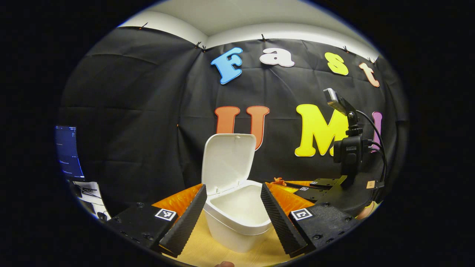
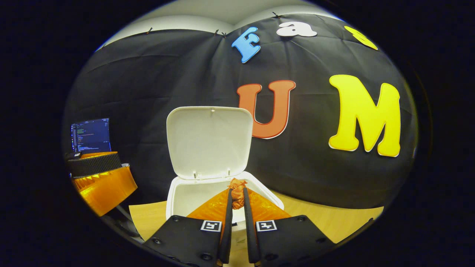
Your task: Press the lid of the desktop garbage bin to open it, pick up the crumpled paper on the desktop and throw it into the bin, then pick up the pop can on the desktop and drop it into the bin, and finally close the garbage bin lid.
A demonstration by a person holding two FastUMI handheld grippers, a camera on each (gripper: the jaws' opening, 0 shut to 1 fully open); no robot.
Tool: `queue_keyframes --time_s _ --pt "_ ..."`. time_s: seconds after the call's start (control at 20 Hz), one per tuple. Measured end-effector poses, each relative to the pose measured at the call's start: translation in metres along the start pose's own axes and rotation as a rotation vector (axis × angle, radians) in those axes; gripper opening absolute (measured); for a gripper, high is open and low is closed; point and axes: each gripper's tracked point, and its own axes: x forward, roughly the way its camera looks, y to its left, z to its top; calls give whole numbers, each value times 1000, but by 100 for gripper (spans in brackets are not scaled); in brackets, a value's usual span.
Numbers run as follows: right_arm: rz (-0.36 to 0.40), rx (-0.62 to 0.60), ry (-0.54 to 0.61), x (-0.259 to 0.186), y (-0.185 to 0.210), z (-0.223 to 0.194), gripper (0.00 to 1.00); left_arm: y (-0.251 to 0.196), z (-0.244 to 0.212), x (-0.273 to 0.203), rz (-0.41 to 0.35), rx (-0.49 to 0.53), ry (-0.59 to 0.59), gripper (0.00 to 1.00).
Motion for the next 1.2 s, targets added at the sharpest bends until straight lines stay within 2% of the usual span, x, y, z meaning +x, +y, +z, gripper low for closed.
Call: queue_keyframes --time_s 0.3,0.35,0.4,0.45,0.65,1.0,1.2 --pt "55 -61 19 18 24 -13 29 15 -4 1 55 -1 6 96" --pt "55 -69 19 18 24 -14 43 16 -4 2 57 -2 7 96" --pt "53 -79 15 18 24 -14 52 17 -5 2 57 -3 8 88" --pt "54 -83 11 17 25 -13 69 18 -8 1 54 -4 11 96" --pt "15 -91 -14 5 13 -5 88 13 -9 3 36 -6 10 96" --pt "-114 -60 -67 -44 -27 9 90 -11 -7 9 -19 -16 7 96" --pt "-217 -31 -83 -82 -59 11 90 -33 -12 10 -75 -23 13 96"
